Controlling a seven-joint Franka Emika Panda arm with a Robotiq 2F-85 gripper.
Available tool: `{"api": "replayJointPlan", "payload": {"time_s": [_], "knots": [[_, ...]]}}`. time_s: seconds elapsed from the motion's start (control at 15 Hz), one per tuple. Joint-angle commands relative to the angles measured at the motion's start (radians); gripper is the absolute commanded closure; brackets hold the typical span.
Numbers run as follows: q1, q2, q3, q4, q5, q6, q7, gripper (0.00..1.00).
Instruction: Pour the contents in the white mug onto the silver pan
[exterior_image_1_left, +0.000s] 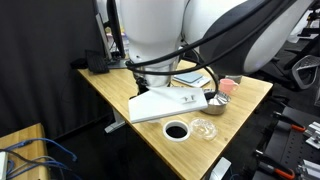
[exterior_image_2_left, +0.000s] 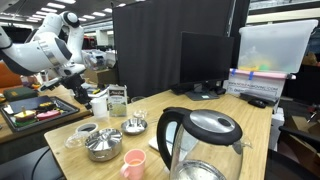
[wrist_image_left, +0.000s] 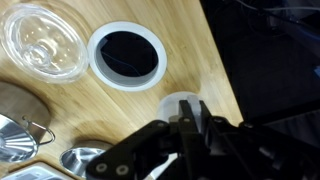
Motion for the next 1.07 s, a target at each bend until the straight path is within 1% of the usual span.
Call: {"api": "replayJointPlan", "payload": {"time_s": [0.0,0.2,0.27,0.47,0.6,0.73,1.0], "knots": [[-0.022,-0.068,0.006,-0.043,0.038,0.012,-0.029,0.98],[-0.049,-0.116,0.013,-0.085,0.114,0.021,-0.057,0.98],[-0.054,-0.143,0.016,-0.106,0.147,0.005,-0.077,0.98],[-0.085,-0.204,0.016,-0.148,0.251,0.008,-0.191,0.98],[-0.115,-0.247,0.010,-0.160,0.314,0.003,-0.280,0.98],[-0.153,-0.276,0.001,-0.158,0.387,-0.009,-0.396,0.98],[-0.218,-0.270,-0.025,-0.150,0.545,0.006,-0.632,0.98]]}}
